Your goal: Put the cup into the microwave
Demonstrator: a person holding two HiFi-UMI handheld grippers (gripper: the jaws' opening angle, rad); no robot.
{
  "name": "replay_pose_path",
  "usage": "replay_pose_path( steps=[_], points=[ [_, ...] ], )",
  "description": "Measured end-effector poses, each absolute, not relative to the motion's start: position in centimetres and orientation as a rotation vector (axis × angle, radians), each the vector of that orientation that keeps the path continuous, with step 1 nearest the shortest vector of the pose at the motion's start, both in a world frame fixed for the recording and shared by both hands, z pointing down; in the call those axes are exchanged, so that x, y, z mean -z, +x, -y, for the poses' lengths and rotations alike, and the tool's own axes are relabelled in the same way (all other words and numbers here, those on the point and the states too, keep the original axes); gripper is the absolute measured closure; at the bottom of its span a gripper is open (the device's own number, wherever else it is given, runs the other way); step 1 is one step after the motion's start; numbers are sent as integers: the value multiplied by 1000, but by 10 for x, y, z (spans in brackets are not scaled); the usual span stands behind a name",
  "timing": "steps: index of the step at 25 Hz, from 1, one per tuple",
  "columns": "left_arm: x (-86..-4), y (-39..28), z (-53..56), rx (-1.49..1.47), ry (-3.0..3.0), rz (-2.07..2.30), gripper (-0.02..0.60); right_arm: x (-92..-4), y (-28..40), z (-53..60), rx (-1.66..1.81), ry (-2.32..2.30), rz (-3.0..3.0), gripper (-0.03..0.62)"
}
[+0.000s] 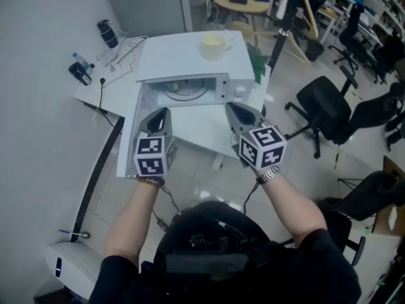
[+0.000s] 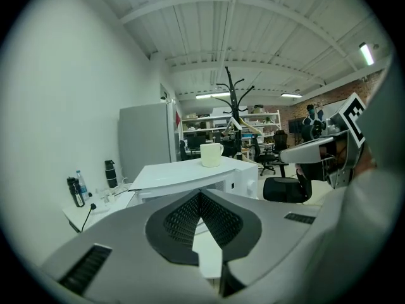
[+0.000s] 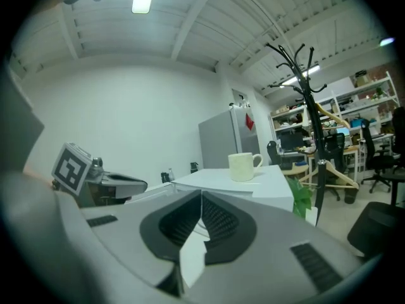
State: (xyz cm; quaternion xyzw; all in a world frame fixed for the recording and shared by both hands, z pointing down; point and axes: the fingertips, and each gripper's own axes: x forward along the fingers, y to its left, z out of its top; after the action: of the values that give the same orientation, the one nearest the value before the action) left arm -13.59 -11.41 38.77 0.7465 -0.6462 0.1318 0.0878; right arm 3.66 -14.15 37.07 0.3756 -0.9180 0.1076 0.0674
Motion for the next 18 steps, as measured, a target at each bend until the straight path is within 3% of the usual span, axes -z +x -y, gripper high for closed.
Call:
replay_pose_path(
  steps=[5,18],
  points=[
    [-379,-133,117,-388,2286,1834,581,-367,30,149,-313,1201,2733,523],
    [-369,-138,109,-402,2377,1687,581,-351,11,162,-286,1354,2654,309]
  ],
)
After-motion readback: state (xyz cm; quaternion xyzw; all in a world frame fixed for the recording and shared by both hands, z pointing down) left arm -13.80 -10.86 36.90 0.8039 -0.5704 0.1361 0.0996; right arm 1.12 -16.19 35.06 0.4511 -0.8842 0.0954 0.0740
